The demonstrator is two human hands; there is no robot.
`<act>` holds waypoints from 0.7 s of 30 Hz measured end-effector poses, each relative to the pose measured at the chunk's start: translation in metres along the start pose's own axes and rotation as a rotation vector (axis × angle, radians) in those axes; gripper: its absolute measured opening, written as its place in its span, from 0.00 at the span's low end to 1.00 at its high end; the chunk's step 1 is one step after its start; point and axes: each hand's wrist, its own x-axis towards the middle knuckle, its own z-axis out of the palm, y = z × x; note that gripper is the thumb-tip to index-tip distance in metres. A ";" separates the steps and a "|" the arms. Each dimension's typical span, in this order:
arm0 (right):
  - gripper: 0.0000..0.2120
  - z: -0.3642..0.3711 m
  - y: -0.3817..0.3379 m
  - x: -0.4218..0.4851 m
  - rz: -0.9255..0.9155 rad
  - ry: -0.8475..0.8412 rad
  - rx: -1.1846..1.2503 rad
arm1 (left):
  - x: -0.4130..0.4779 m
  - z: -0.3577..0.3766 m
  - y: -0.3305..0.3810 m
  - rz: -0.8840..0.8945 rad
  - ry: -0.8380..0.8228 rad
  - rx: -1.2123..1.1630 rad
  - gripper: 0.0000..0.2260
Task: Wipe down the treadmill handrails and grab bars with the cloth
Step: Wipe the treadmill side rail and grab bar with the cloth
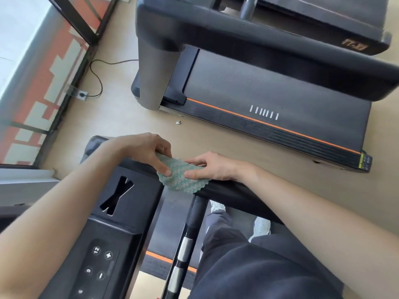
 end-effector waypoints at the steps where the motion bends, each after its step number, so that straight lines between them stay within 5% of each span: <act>1: 0.35 -0.003 0.007 -0.008 0.004 0.000 -0.004 | 0.004 0.006 0.007 0.017 0.007 0.008 0.25; 11: 0.29 -0.029 0.083 -0.097 0.080 -0.009 -0.013 | 0.058 0.052 0.094 0.102 -0.078 -0.008 0.17; 21: 0.22 -0.057 0.186 -0.200 0.133 0.063 0.016 | 0.117 0.110 0.211 0.163 -0.179 0.014 0.25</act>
